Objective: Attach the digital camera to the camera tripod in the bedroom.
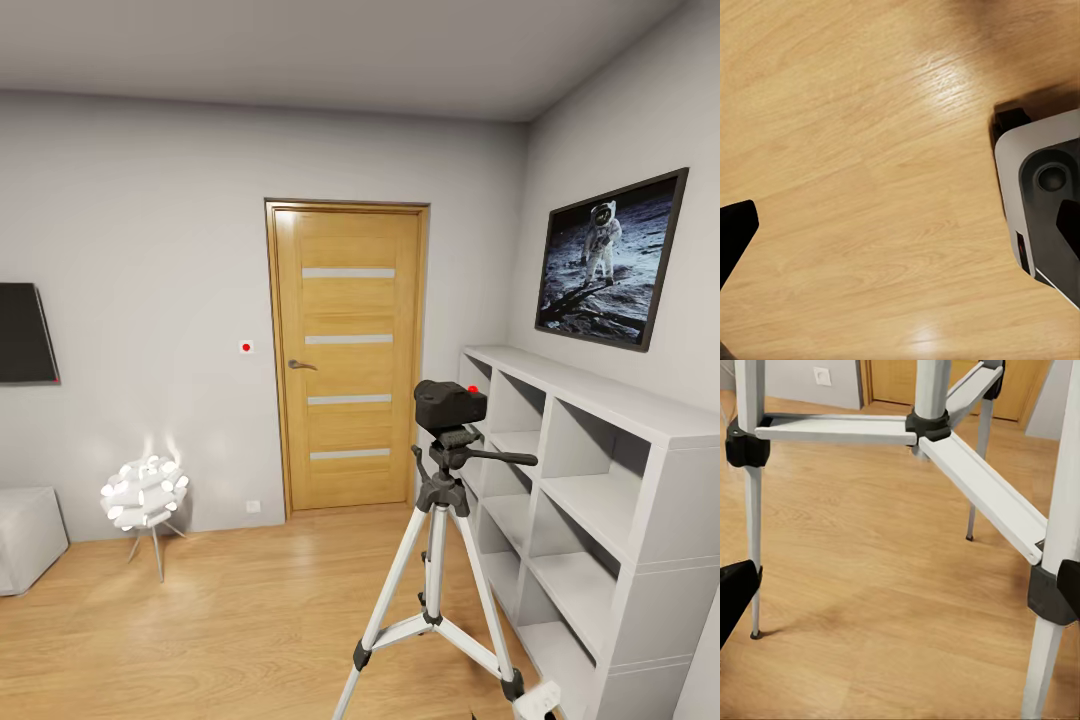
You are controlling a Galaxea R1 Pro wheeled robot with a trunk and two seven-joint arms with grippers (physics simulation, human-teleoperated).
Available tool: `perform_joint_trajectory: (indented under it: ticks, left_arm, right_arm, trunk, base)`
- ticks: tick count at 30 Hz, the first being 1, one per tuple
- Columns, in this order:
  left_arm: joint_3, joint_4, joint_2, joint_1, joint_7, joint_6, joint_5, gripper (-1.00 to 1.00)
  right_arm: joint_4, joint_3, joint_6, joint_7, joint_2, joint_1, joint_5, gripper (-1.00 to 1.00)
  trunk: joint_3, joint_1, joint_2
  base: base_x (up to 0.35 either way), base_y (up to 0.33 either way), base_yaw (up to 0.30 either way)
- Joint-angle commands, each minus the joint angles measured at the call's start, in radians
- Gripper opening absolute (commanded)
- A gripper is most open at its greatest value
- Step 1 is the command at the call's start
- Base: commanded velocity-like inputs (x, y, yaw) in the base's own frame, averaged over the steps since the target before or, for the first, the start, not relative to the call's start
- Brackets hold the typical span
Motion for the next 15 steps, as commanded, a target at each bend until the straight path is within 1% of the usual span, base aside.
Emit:
perform_joint_trajectory:
  ticks: [1,11,12,15]
  left_arm:
    - [-0.007,-0.002,0.0,0.0,-0.004,0.005,0.006,1.0]
    - [-0.007,-0.002,-0.001,0.0,-0.004,0.006,0.006,1.0]
    - [-0.007,-0.002,-0.001,0.0,-0.004,0.006,0.006,1.0]
    - [-0.007,-0.002,-0.001,0.0,-0.004,0.006,0.006,1.0]
  right_arm:
    - [0.011,0.003,-0.006,0.002,-0.001,-0.001,-0.005,1.0]
    - [0.136,0.003,-0.014,-0.002,-0.001,-0.001,-0.006,1.0]
    - [0.163,0.003,-0.014,-0.004,-0.001,-0.001,-0.006,1.0]
    - [0.203,0.003,-0.013,-0.013,-0.001,-0.001,-0.006,1.0]
  trunk:
    - [0.0,0.0,-0.001]
    - [0.0,0.0,-0.001]
    - [0.0,0.0,-0.001]
    - [0.0,0.0,-0.001]
  base:
    - [0.0,0.0,0.0]
    - [0.0,0.0,0.0]
    - [0.0,0.006,0.0]
    - [-0.018,0.044,0.0]
